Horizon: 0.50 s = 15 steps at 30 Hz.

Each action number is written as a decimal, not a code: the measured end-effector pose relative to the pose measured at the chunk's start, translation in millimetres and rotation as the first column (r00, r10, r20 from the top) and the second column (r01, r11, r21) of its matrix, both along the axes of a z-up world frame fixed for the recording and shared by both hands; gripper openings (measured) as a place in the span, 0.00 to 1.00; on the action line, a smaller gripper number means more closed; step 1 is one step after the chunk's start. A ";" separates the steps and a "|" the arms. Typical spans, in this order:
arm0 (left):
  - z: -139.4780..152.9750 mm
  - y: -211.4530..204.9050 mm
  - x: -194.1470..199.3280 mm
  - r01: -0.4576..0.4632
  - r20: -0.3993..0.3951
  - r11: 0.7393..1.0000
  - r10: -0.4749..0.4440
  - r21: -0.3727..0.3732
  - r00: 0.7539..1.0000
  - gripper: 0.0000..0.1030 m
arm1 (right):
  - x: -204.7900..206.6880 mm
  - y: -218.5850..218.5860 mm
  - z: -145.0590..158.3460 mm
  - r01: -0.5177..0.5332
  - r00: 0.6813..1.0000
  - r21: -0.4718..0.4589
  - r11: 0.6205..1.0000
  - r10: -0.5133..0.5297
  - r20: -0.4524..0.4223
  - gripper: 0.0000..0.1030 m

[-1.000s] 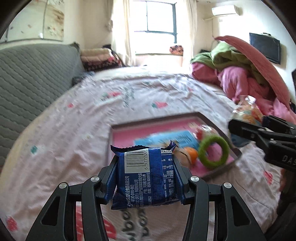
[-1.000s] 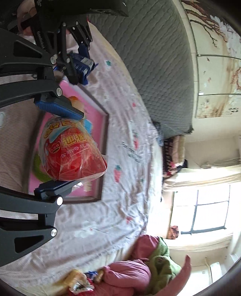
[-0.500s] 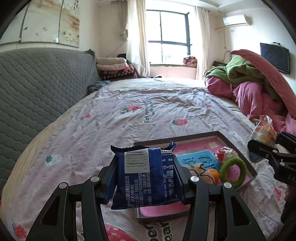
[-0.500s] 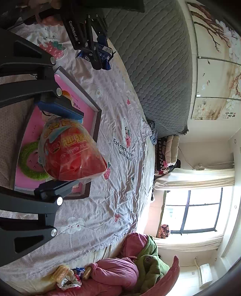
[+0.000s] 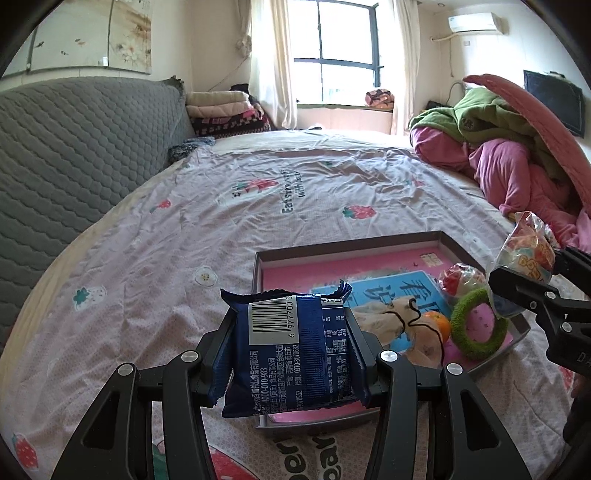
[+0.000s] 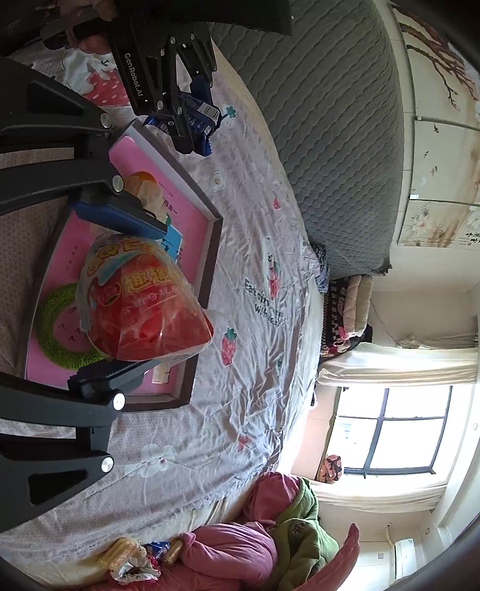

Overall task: Organize objects
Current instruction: 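Lift and carry the egg bag in the right tool over the tray while the left tool carries the packet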

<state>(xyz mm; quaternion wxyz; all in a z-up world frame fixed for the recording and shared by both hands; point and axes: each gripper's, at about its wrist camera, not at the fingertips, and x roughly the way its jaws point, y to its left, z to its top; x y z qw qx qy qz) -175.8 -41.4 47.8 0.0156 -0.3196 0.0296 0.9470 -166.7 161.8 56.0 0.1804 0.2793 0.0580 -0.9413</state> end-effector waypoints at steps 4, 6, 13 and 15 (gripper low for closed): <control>-5.8 0.8 -2.0 0.002 0.018 1.000 -0.003 0.004 1.000 0.52 | -2.8 1.9 -5.1 0.006 1.000 0.000 1.000 -0.006 0.012 0.58; -8.0 0.9 -2.8 0.001 0.023 1.000 -0.001 0.002 1.000 0.52 | -4.7 2.8 -7.5 0.007 1.000 -0.005 1.000 -0.007 0.023 0.58; -21.6 -1.8 -11.8 -0.011 0.065 1.000 0.010 0.017 0.998 0.52 | -13.4 5.7 -19.2 0.028 0.998 -0.010 1.000 -0.027 0.065 0.58; -26.2 -2.2 -14.8 -0.017 0.080 1.000 0.015 0.020 0.997 0.52 | -15.3 5.3 -23.8 0.029 0.997 -0.006 1.000 -0.029 0.078 0.58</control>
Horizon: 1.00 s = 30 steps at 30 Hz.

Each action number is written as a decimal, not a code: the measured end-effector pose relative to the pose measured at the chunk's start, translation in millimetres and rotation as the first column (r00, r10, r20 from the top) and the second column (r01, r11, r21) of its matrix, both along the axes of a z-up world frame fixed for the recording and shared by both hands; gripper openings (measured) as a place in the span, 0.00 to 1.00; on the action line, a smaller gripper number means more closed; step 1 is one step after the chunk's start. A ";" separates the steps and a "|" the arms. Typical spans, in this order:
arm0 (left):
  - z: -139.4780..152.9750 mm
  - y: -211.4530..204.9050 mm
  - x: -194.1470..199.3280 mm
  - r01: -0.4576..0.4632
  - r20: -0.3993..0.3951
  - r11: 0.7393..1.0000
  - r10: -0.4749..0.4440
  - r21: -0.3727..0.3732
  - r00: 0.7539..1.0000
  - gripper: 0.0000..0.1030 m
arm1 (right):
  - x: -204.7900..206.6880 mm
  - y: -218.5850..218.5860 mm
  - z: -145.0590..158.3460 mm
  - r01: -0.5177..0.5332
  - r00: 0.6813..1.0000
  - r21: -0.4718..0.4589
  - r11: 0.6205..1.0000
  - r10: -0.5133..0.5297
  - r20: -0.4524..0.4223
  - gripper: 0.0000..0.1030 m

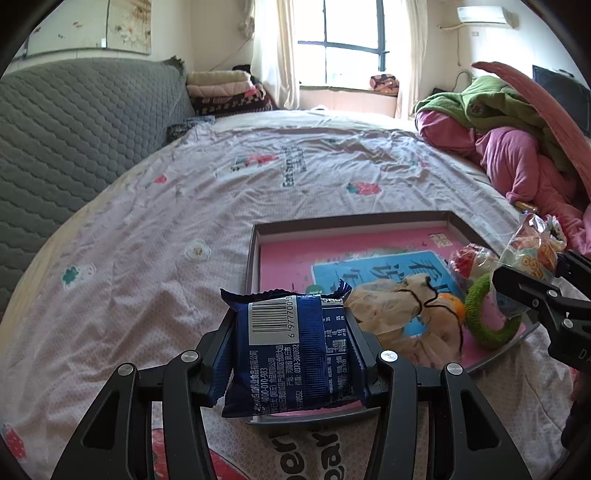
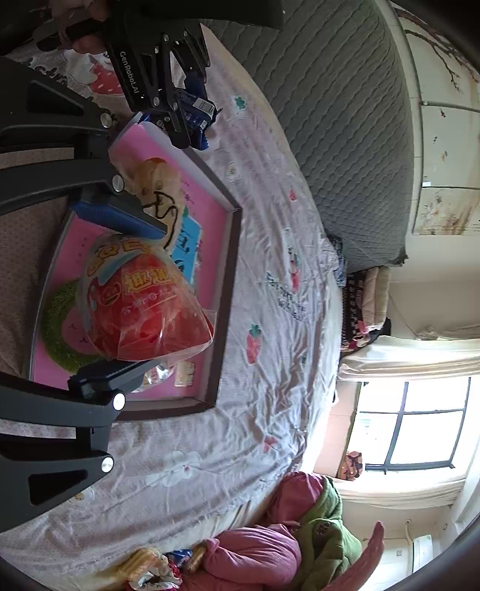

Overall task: Organize objects
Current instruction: 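Lift and carry the egg bag in the right tool over the tray while the left tool carries the packet, then lower and release the egg bag from the right tool while the left tool releases the packet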

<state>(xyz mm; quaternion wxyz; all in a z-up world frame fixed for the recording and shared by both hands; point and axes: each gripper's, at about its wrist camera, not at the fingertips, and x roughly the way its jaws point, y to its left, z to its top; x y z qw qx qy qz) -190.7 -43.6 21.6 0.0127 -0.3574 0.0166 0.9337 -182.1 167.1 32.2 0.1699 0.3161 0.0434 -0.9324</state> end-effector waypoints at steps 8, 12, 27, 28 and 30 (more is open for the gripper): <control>-18.4 3.0 -5.6 0.005 0.052 1.000 -0.006 0.017 0.999 0.52 | -5.6 -7.1 -19.3 -0.004 0.999 0.028 1.000 0.002 0.052 0.58; -26.4 6.4 -5.8 0.010 0.070 1.000 -0.011 0.011 0.998 0.52 | -6.6 -8.5 -28.2 -0.005 0.998 0.020 1.000 0.004 0.070 0.58; -33.4 19.3 -6.9 0.038 0.071 0.999 -0.037 -0.018 0.997 0.52 | -5.4 -23.9 -52.4 -0.020 0.995 0.086 0.996 0.012 0.099 0.58; -33.2 19.3 -7.1 0.039 0.072 0.999 -0.037 -0.019 0.997 0.52 | -5.2 -24.7 -54.0 -0.023 0.995 0.090 0.996 0.013 0.103 0.58; -33.4 19.9 -7.0 0.042 0.073 0.999 -0.040 -0.024 0.997 0.52 | -4.3 -24.6 -54.2 -0.022 0.995 0.088 0.996 0.013 0.103 0.58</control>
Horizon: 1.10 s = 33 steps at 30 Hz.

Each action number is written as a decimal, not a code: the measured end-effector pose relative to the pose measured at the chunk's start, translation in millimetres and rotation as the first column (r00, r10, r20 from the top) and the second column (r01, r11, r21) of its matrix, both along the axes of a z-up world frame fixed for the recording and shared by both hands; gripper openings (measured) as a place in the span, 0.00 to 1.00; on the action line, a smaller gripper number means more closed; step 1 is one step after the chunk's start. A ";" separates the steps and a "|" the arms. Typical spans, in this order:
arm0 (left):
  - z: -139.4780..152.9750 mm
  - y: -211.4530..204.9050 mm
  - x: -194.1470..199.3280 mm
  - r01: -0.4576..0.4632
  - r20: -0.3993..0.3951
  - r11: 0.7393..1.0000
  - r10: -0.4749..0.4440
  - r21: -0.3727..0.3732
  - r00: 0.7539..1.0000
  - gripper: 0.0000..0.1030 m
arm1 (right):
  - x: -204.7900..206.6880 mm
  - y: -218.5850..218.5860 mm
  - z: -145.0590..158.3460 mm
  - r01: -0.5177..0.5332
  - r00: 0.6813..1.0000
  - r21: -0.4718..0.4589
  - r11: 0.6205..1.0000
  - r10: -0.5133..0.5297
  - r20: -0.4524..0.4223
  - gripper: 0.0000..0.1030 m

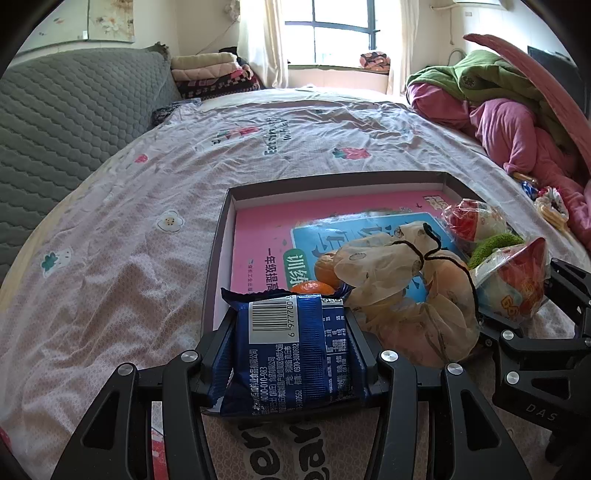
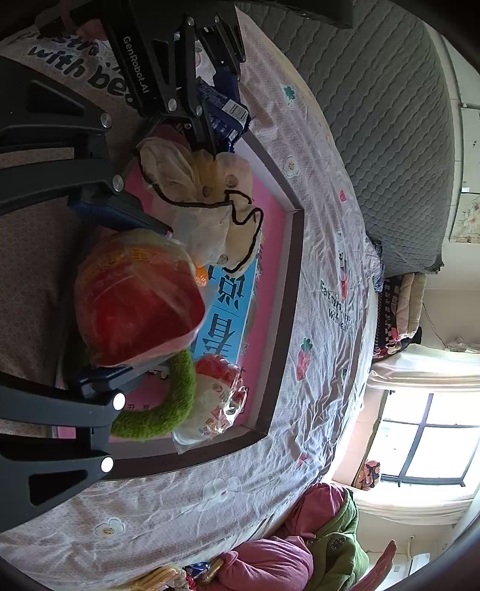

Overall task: Organize objects
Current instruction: 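Lower and release the egg bag from the right tool while the left tool releases the packet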

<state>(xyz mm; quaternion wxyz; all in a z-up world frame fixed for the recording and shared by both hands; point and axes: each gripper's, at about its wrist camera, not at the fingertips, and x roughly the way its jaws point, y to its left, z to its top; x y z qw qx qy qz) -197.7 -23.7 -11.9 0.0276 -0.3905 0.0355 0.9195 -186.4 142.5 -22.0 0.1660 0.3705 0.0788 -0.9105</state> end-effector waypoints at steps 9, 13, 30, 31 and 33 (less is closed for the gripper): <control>0.0 -0.7 0.2 0.008 0.018 1.000 -0.008 0.003 1.000 0.55 | 0.6 3.0 1.2 0.011 1.000 -0.001 1.000 -0.011 0.020 0.58; -0.3 -3.5 -0.4 0.011 0.035 1.000 -0.012 0.030 0.999 0.57 | 3.9 0.1 4.4 0.001 1.000 0.016 1.000 -0.001 0.007 0.61; 3.7 -6.2 2.4 0.010 0.026 0.999 -0.011 0.032 1.000 0.62 | 7.5 0.8 16.9 0.000 0.999 0.007 1.000 0.001 -0.033 0.66; 4.9 -6.7 2.7 0.010 0.022 0.999 -0.011 0.034 1.000 0.62 | 7.5 1.6 17.8 0.002 0.999 0.005 1.000 -0.002 -0.036 0.66; 6.0 -7.1 3.2 0.007 0.019 0.999 -0.007 0.033 1.000 0.62 | 7.3 2.5 19.1 0.006 0.999 0.003 1.000 -0.006 -0.039 0.66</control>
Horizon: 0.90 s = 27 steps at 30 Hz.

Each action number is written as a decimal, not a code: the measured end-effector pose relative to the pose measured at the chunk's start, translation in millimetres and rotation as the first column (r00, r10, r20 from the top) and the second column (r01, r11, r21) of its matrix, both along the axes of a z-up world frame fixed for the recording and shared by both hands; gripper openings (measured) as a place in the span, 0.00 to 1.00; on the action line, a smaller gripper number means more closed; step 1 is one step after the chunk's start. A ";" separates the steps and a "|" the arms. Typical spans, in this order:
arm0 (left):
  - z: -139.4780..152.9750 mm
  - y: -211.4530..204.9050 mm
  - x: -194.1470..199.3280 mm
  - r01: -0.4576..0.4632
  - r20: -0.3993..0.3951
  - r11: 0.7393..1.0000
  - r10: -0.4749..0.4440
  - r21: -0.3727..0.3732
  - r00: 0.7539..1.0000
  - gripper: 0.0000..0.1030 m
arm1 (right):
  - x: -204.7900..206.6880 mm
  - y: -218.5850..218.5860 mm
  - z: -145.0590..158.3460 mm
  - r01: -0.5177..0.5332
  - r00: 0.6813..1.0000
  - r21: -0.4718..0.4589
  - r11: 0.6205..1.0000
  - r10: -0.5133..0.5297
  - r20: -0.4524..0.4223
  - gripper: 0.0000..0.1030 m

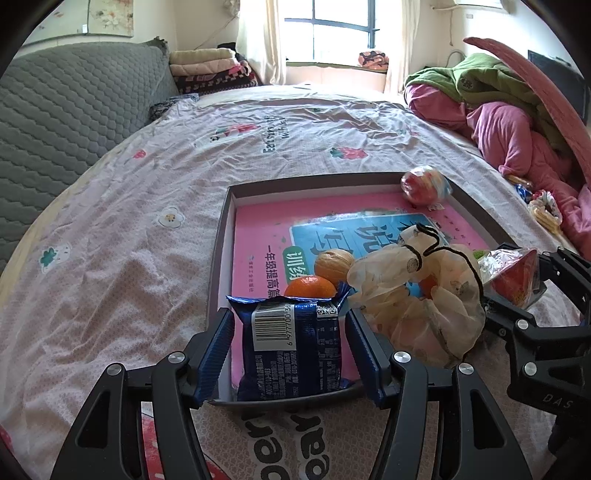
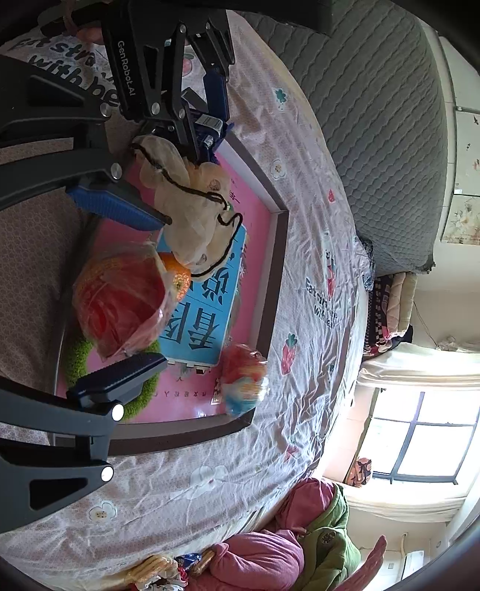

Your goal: Organize objects

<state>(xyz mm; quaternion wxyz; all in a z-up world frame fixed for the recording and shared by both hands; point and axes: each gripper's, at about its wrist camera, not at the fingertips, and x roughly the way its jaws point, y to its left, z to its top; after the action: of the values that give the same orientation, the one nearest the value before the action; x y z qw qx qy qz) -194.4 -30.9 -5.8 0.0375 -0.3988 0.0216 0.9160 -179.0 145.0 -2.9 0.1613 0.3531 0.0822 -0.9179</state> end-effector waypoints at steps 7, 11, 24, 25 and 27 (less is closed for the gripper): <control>4.1 -2.6 1.6 -0.012 -0.005 1.000 0.012 0.008 1.000 0.63 | -0.3 3.6 3.9 0.014 1.000 -0.005 1.000 -0.014 -0.013 0.66; 7.3 -5.0 1.8 -0.024 -0.009 0.999 0.024 0.023 1.000 0.67 | 0.8 6.0 8.7 0.024 0.999 -0.012 1.000 -0.024 -0.032 0.66; 35.4 -11.1 7.6 -0.048 -0.081 0.995 0.055 0.088 0.995 0.71 | 0.0 19.1 32.8 0.061 0.994 -0.076 0.995 -0.068 -0.083 0.66; 37.6 -12.6 8.5 -0.050 -0.085 0.995 0.058 0.091 0.995 0.72 | 0.4 20.5 34.9 0.063 0.994 -0.082 0.995 -0.070 -0.086 0.66; 42.0 -16.0 11.4 -0.055 -0.094 0.993 0.065 0.105 0.993 0.72 | 1.4 23.3 39.2 0.066 0.993 -0.096 0.993 -0.076 -0.095 0.66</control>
<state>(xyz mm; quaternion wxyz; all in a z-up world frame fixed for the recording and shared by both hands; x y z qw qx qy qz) -183.0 -46.8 36.2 0.0289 -0.3517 -0.0354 0.9350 -177.6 168.3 36.3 0.1405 0.3023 0.0346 -0.9422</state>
